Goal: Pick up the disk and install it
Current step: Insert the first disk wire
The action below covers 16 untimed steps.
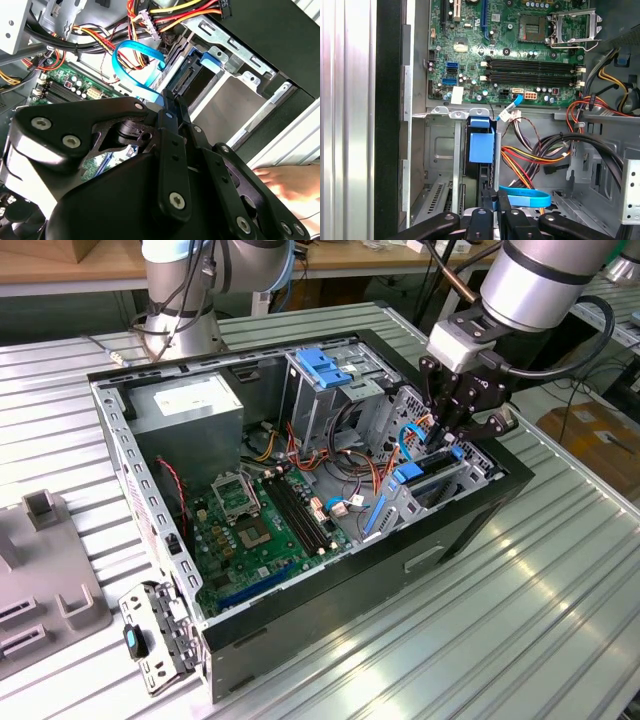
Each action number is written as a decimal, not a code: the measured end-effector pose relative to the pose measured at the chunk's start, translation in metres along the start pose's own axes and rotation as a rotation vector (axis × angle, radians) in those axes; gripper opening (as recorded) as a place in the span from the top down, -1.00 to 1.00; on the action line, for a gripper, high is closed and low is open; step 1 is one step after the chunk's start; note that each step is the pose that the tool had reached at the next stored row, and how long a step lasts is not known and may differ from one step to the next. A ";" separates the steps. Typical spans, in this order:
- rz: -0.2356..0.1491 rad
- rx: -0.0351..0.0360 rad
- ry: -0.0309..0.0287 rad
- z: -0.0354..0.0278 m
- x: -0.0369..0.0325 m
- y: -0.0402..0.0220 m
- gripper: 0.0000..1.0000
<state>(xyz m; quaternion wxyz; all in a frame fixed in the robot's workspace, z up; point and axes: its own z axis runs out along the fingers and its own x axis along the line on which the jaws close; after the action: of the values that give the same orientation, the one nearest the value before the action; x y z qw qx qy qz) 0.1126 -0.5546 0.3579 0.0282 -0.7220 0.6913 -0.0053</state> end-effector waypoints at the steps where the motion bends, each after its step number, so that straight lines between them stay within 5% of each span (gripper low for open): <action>1: 0.000 0.0000 -0.0002 0.0006 0.0000 0.0000 0.68; 16: -0.004 0.0002 0.0008 0.0049 0.0008 0.0005 0.68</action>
<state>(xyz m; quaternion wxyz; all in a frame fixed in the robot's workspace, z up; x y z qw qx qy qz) 0.1124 -0.5552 0.3530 0.0280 -0.7233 0.6900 -0.0057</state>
